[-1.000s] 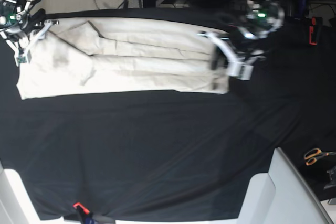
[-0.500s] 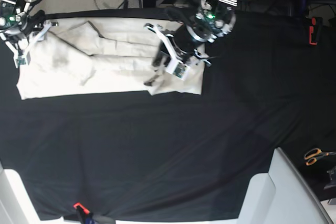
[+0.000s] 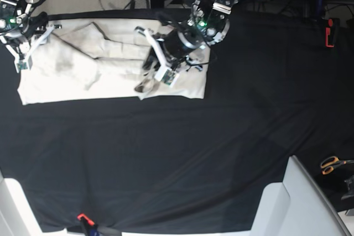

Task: Fold the T-shirt properly
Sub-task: 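Fold the grasped strip end over toward the right gripper with the left gripper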

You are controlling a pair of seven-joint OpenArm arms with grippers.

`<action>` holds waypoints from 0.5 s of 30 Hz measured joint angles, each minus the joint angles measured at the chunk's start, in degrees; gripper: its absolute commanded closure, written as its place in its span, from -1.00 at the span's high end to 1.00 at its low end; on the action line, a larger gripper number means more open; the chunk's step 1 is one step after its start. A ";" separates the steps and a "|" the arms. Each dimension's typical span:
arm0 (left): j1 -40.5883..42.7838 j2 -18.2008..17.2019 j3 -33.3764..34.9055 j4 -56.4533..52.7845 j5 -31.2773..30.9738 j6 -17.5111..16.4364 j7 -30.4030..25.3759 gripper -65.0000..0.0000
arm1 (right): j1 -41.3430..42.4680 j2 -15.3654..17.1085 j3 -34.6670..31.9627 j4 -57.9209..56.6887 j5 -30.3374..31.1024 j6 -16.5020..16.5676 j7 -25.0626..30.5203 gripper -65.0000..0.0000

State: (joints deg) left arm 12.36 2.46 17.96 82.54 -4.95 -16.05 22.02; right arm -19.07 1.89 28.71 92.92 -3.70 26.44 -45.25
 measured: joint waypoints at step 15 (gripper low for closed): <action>-2.54 0.09 4.00 -4.09 -0.24 0.02 0.00 -1.00 | -0.04 0.00 -0.02 0.02 0.02 -0.02 0.00 -0.29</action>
State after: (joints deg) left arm 9.82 2.55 21.96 78.46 -5.19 -16.03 22.02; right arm -19.11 1.89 28.69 92.95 -3.68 26.41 -45.25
